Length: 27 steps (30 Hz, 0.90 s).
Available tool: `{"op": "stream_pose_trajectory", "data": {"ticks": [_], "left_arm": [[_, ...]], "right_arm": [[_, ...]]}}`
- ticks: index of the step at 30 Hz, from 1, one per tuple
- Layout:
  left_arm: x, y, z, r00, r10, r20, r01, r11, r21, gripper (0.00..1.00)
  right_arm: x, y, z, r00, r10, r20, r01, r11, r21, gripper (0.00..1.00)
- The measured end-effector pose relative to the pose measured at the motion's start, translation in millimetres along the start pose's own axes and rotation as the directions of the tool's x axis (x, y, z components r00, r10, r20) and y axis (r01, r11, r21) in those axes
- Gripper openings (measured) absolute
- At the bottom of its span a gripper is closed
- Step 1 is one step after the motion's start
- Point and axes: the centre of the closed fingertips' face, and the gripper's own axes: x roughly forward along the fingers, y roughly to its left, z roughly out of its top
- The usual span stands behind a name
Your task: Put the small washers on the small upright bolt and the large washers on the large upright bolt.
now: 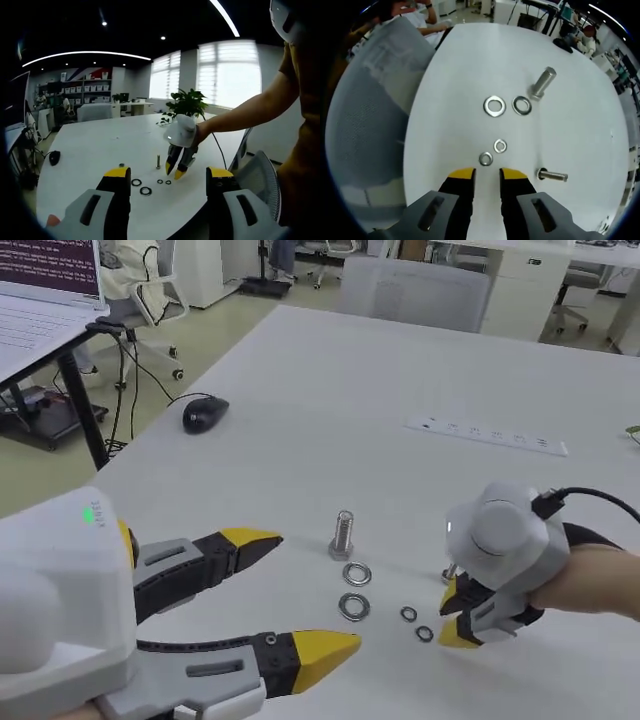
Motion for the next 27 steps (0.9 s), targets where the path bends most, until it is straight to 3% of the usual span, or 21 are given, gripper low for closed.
{"op": "stream_pose_trajectory", "data": {"ticks": [12, 13, 27], "left_arm": [[-3.5, 3.9, -1.8, 0.9999, 0.017, 0.003, -0.017, 1.000, -0.006, 0.60], [-3.6, 4.0, -2.0, 0.9998, 0.018, 0.002, -0.018, 1.000, -0.006, 0.60], [0.7, 2.3, -2.9, 0.9999, 0.015, -0.002, -0.015, 1.000, -0.006, 0.60]], "right_arm": [[15.5, 2.8, 5.4, 1.0000, -0.001, -0.009, 0.001, 1.000, 0.010, 0.21], [14.8, 6.5, 4.6, 0.9997, 0.020, -0.013, -0.020, 1.000, 0.018, 0.21], [14.2, 5.7, 5.7, 0.9998, 0.022, -0.003, -0.021, 0.998, 0.053, 0.20]]}}
